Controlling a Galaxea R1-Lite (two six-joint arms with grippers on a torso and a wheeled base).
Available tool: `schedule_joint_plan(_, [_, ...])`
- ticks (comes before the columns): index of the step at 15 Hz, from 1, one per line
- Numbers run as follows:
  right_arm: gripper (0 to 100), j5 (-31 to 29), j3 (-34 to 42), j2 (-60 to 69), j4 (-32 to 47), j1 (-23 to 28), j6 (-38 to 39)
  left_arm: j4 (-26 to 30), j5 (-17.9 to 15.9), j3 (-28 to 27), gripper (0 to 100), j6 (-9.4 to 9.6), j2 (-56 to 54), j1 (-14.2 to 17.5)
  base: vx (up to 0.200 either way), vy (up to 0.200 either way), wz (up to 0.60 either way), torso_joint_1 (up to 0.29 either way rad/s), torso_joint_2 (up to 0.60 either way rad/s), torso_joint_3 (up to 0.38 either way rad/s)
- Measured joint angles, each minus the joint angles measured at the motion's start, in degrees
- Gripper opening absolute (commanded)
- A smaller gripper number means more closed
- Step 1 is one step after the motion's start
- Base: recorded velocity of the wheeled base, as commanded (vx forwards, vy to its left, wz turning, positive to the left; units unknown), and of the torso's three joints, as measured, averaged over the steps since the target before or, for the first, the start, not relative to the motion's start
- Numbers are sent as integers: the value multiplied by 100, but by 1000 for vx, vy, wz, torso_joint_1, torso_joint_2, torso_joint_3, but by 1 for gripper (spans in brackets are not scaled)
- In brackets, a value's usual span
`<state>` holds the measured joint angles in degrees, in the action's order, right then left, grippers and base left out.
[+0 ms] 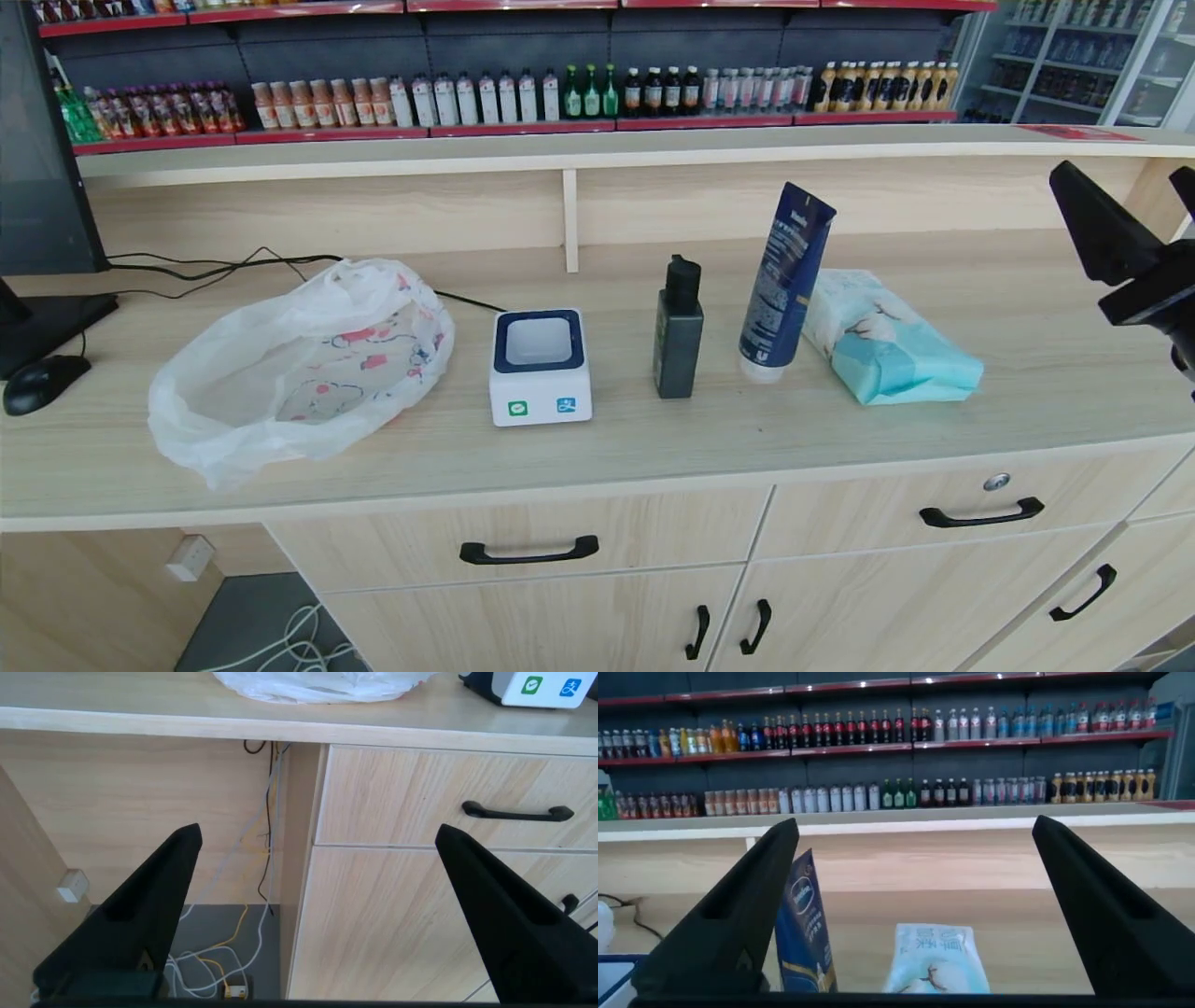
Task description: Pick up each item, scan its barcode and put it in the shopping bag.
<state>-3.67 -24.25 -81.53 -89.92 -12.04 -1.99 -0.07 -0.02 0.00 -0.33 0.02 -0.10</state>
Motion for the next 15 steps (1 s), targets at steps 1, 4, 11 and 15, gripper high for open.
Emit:
schedule_joint_plan(1, [100, -84, -119, -146, 0, -195, -182, 0, -2, 0, 100, 0, 0, 0, 0, 0, 0, 0, 0, 0])
schedule_joint_plan(4, [100, -145, -304, -460, -2, -680, -310, 0, -2, 0, 100, 1, 0, 0, 0, 0, 0, 0, 0, 0])
schedule_joint_plan(11, [100, -379, -340, -586, -5, -2562, -474, 0, -5, 0, 100, 1, 0, 0, 0, 0, 0, 0, 0, 0])
schedule_joint_plan(15, [100, -831, -535, -1178, 0, -3137, -369, 0, -5, 0, 100, 4, 0, 0, 0, 0, 0, 0, 0, 0])
